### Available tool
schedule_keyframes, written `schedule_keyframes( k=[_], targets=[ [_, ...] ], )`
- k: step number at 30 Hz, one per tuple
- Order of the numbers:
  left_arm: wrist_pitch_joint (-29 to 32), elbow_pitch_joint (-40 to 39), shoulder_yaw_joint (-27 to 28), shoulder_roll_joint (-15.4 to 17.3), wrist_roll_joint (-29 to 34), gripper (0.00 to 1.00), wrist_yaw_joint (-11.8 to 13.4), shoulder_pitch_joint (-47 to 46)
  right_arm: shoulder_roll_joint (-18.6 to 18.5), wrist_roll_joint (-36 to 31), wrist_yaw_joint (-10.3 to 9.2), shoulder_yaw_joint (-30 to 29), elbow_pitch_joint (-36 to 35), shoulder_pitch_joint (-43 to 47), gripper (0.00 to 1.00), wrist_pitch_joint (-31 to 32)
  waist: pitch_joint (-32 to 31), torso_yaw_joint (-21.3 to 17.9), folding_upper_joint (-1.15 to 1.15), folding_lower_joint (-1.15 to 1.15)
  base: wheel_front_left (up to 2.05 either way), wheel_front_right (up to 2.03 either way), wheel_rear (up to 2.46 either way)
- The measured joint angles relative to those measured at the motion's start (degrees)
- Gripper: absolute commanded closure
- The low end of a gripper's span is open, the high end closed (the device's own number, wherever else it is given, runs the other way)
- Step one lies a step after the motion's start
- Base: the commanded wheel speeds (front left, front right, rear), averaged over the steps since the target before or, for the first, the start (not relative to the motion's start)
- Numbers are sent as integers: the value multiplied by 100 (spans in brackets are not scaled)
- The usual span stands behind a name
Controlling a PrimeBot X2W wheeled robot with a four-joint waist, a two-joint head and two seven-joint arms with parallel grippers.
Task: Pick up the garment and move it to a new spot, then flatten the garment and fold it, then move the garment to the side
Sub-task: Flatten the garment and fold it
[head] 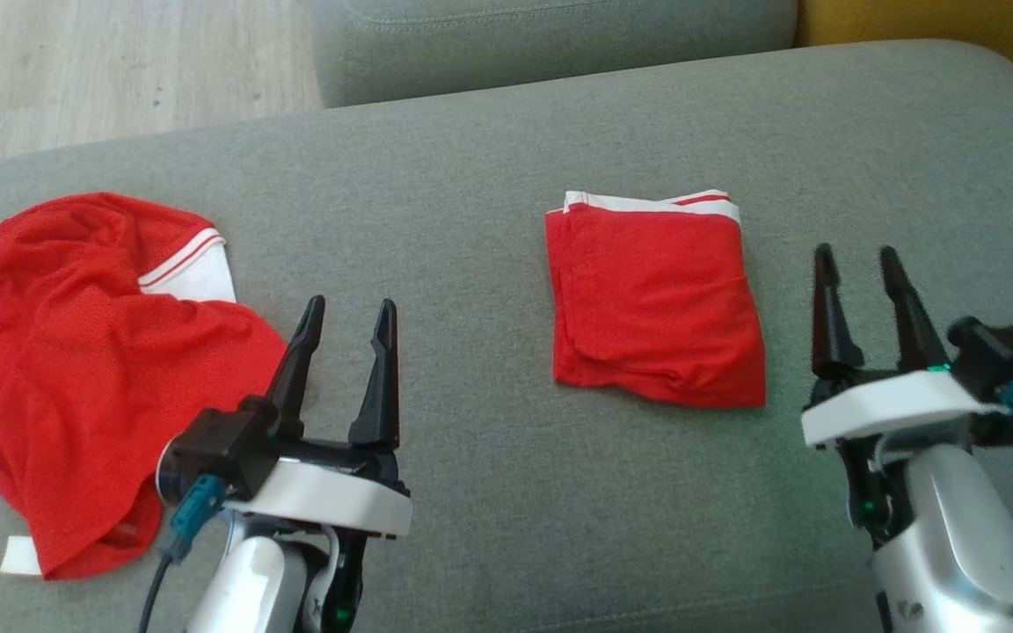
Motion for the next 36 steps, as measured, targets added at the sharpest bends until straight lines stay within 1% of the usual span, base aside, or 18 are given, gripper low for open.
schedule_keyframes(
  k=[3,6,12,13,14,15,21,26,30,32,36],
  targets=[
    [0,0,-2,0,10,0,-3,-3,32,-138,0,-180,-97,165,0,-41,33,-9,0,0,0,0,0],
    [0,0,-13,0,10,0,-5,-5,45,-153,0,-208,-130,269,0,-43,79,16,0,0,0,0,0],
    [0,2,-75,0,10,0,-35,-86,58,-233,0,48,-111,154,0,-47,289,129,0,0,0,0,0],
    [0,5,-99,0,10,0,-49,-122,62,-259,0,98,-59,78,14,-46,334,161,0,0,0,0,0],
    [0,5,-126,0,10,0,-51,-165,67,-289,0,121,2,-26,82,-46,383,196,0,0,0,0,0],
    [0,10,-168,0,10,0,-51,-212,67,-301,0,144,103,-162,100,-46,434,237,0,0,0,0,0],
    [0,34,-349,-1,10,0,-57,-453,64,-547,0,142,1069,-1055,100,-47,759,562,0,0,0,0,0],
    [0,65,-404,-2,15,0,-56,-569,57,-698,0,149,1978,-1582,100,-112,1009,859,0,0,0,0,0],
    [0,76,-423,-3,19,0,-58,-617,54,-838,0,170,2714,-1822,100,-148,1133,1041,0,1,0,0,0],
    [0,100,-424,-2,59,0,-58,-617,52,-843,0,278,3040,-1881,100,-149,1158,1100,0,1,0,0,0],
    [0,132,-422,-3,59,0,-57,-617,41,-688,0,430,3266,-1946,100,-191,1146,1112,0,1,0,0,0]
  ],
)
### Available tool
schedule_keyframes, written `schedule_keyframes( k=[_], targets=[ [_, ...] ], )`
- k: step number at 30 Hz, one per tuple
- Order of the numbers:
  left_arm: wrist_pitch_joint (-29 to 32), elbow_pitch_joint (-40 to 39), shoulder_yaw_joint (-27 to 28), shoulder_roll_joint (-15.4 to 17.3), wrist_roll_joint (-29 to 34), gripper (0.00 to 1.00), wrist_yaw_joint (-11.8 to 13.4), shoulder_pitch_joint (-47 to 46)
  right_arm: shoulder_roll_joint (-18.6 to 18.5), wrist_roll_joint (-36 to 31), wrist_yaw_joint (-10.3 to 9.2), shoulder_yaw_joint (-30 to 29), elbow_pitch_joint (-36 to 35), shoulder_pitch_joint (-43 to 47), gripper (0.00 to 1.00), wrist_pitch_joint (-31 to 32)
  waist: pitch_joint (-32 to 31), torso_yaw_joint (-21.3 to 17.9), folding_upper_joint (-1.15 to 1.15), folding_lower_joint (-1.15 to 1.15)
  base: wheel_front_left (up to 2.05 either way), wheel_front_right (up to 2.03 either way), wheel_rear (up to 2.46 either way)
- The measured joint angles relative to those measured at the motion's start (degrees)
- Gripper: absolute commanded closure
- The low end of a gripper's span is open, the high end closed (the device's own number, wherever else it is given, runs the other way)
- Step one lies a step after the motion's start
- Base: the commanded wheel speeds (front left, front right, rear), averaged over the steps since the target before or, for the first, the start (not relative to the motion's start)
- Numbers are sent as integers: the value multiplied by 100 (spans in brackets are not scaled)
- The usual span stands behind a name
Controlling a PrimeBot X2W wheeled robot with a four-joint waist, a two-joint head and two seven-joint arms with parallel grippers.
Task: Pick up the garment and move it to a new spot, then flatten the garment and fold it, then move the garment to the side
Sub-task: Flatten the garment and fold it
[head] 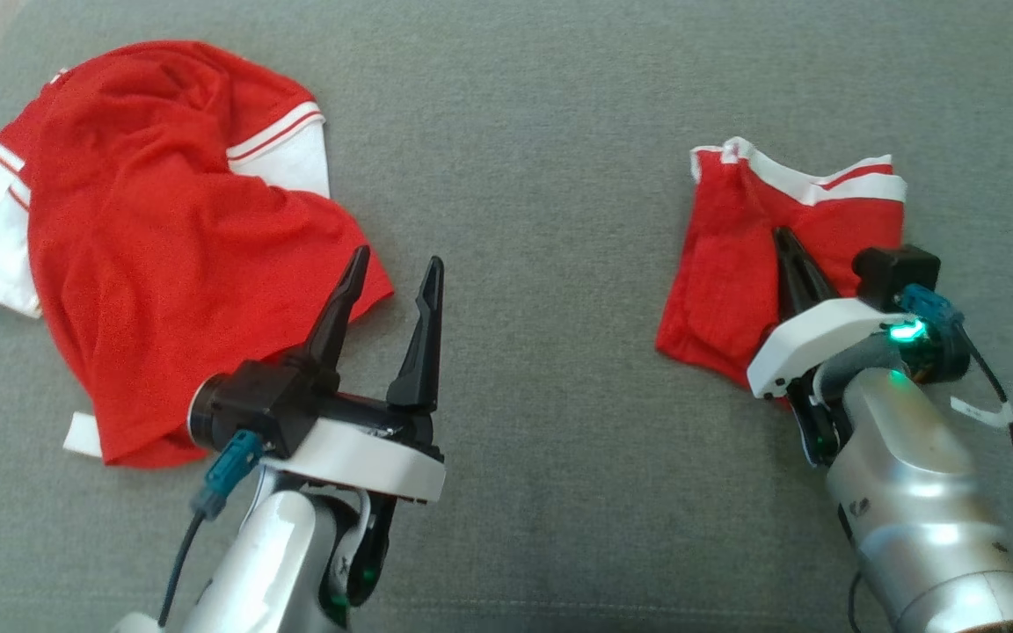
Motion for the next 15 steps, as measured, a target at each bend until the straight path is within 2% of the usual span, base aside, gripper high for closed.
schedule_keyframes(
  k=[5,10,11,12,15],
  targets=[
    [0,5,25,0,0,0,10,2,-5,214,0,164,-103,-41,100,1,-106,-116,0,0,0,0,0],
    [0,-9,70,0,-2,0,14,24,-4,274,0,80,-717,63,100,1,-310,-309,0,0,0,0,0],
    [0,-11,79,0,-2,0,14,31,-4,281,0,43,-865,137,64,1,-361,-355,0,0,0,0,0],
    [0,-14,89,0,-2,0,14,40,-4,294,0,8,-1026,229,0,1,-410,-403,0,0,0,0,0],
    [0,-51,133,0,-5,0,15,80,-3,313,0,-91,-1468,536,0,1,-557,-556,0,0,0,0,0]
  ],
)
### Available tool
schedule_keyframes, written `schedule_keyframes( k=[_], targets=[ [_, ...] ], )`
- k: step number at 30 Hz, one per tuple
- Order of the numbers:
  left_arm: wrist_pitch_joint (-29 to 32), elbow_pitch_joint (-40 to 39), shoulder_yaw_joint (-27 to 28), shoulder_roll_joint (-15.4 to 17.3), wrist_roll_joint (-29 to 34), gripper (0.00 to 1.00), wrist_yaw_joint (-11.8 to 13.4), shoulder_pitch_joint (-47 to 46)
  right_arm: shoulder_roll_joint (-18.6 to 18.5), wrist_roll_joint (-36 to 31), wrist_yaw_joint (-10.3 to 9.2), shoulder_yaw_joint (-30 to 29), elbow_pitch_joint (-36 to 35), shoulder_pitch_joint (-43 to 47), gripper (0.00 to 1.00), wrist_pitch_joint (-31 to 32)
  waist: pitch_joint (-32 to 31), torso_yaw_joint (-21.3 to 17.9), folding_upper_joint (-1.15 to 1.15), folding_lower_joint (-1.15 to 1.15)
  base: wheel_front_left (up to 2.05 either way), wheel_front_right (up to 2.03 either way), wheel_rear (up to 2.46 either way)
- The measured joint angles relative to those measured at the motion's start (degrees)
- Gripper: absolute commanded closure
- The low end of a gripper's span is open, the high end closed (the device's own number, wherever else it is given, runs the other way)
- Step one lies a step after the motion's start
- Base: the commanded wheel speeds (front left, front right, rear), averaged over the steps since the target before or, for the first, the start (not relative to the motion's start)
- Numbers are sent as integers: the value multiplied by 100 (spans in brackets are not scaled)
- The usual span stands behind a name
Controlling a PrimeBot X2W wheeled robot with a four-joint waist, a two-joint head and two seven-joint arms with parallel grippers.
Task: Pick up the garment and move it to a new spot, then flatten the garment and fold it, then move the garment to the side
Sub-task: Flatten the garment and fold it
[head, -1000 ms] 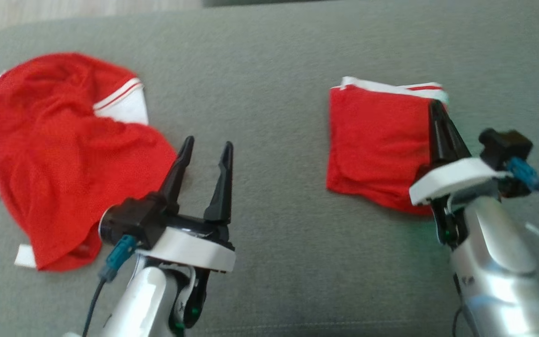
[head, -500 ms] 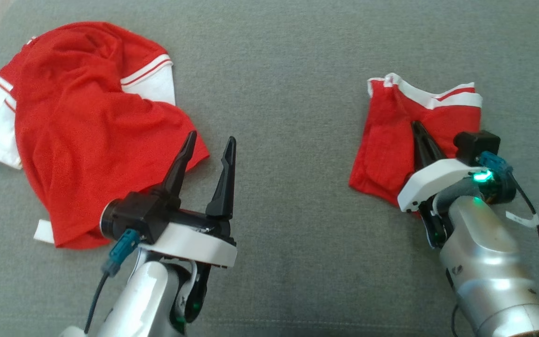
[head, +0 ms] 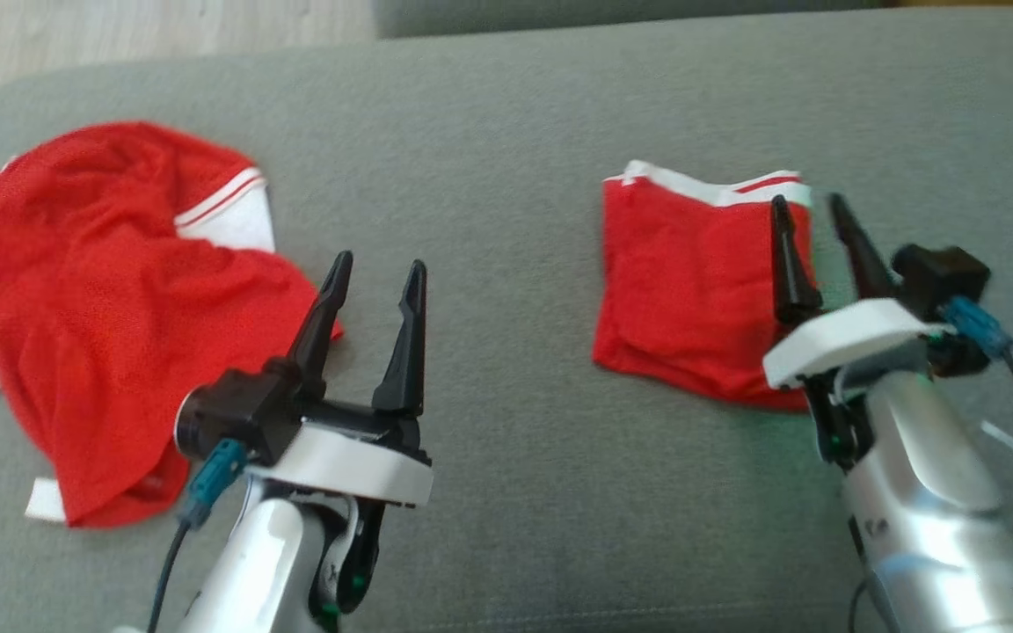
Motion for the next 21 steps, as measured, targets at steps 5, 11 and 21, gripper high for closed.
schedule_keyframes(
  k=[5,11,21],
  targets=[
    [0,-26,85,1,-5,0,24,213,9,-23,0,-344,-809,571,0,0,-264,-317,0,0,0,0,0],
    [0,-37,141,1,-5,0,24,263,13,-25,0,-499,-1172,1173,0,0,-466,-531,0,0,0,0,0],
    [0,-36,301,2,-5,0,-10,511,41,-9,0,-428,-1547,1889,0,0,-644,-757,0,0,0,0,0]
  ],
)
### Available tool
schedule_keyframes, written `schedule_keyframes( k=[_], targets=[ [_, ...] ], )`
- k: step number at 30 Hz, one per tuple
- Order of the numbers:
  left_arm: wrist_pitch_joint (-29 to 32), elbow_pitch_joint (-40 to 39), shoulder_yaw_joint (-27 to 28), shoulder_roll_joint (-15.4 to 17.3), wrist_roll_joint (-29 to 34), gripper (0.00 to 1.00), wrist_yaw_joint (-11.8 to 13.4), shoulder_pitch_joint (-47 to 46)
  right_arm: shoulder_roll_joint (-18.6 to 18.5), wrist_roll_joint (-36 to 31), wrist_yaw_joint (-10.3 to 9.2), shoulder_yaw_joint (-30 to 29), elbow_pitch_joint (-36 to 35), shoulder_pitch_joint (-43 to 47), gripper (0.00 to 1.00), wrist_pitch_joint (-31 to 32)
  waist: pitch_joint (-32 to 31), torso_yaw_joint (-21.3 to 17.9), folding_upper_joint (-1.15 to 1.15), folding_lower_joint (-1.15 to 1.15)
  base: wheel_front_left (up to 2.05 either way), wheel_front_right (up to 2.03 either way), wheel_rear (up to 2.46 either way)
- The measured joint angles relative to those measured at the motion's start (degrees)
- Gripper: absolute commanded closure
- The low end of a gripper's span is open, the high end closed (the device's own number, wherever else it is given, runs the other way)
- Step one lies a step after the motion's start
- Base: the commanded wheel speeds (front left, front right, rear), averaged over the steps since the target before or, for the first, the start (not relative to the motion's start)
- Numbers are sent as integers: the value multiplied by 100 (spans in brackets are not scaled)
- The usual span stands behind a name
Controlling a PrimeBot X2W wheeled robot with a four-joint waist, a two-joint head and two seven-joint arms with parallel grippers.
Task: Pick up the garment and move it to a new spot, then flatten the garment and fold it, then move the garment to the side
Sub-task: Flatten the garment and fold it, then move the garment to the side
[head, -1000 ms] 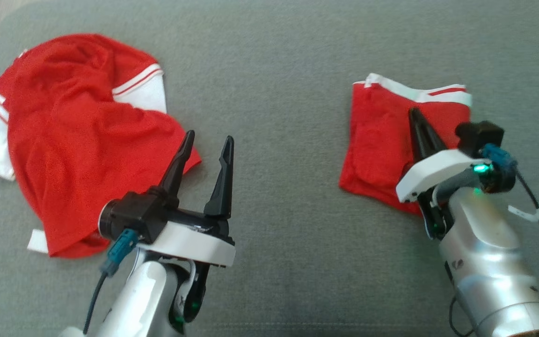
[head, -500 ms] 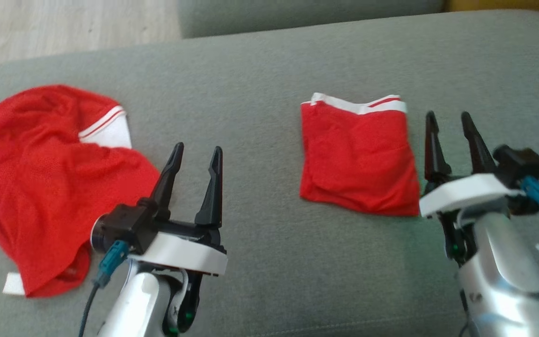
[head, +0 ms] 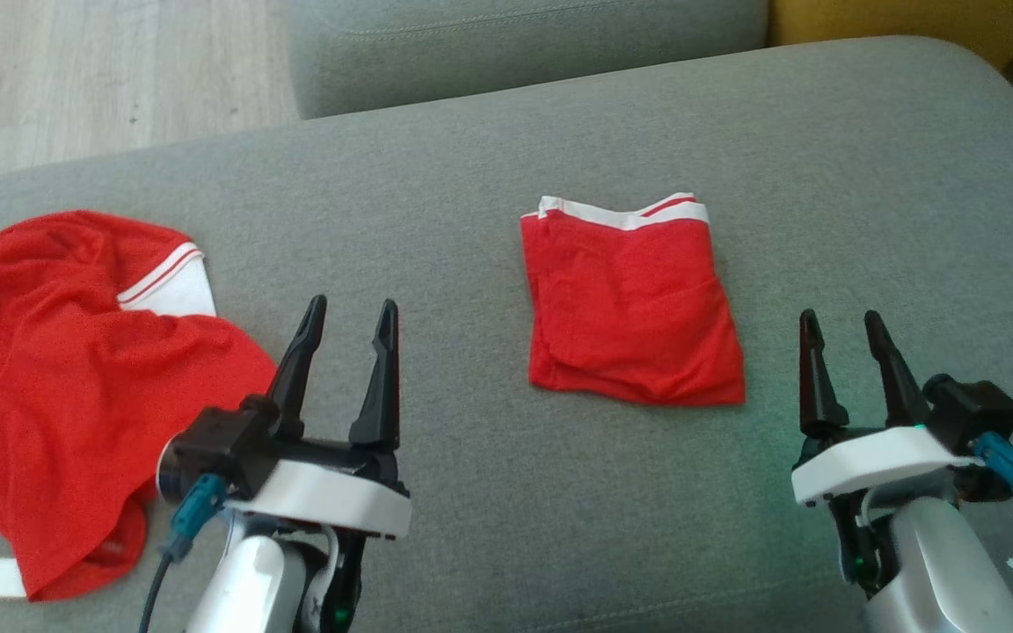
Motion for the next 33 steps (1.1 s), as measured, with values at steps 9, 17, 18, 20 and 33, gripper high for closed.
schedule_keyframes(
  k=[9,17,18,20,33],
  targets=[
    [0,20,103,0,0,0,-27,68,9,52,0,102,-102,133,0,0,-66,-104,0,0,0,0,0],
    [0,24,49,0,0,0,-31,99,11,-99,0,22,-55,97,0,144,79,-26,0,0,0,0,0],
    [0,24,31,0,0,0,-32,97,11,-144,0,0,-3,76,0,224,116,-6,0,0,0,0,0],
    [0,24,-12,0,1,0,-34,87,11,-216,0,-34,97,-1,0,336,196,38,0,0,0,0,0],
    [0,79,-230,-2,2,0,-56,-292,11,-420,0,-412,977,-1035,0,907,681,504,0,0,0,0,0]
  ],
)
